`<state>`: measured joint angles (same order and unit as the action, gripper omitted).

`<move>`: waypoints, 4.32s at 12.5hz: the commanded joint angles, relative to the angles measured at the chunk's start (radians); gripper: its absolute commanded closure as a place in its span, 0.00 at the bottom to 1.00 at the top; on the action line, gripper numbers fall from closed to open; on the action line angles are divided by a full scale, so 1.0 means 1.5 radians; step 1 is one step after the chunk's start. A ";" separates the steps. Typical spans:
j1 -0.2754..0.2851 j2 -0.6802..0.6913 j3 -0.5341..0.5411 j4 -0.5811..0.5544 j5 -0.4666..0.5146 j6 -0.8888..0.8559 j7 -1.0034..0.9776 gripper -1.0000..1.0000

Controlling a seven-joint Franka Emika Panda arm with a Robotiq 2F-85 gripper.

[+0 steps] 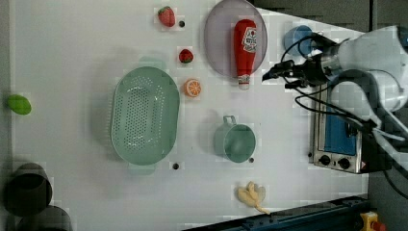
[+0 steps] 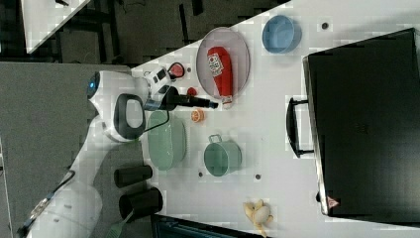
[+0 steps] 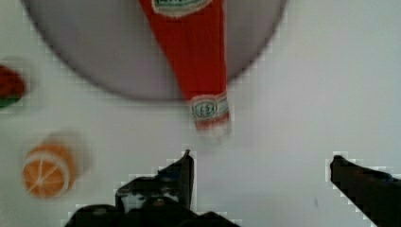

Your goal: Pick ketchup from plate and place it on table.

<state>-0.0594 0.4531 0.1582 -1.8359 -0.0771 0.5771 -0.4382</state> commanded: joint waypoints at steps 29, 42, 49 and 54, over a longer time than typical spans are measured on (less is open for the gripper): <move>-0.014 0.011 -0.008 0.110 -0.026 0.126 -0.044 0.38; -0.055 -0.279 -0.082 -0.127 0.036 -0.087 -0.041 0.38; -0.053 -0.290 -0.086 -0.346 0.033 0.125 0.056 0.38; -0.048 -0.225 -0.051 -0.408 0.033 0.274 0.143 0.38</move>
<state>-0.1311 0.1154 0.0760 -2.4551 -0.0268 0.9785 -0.3096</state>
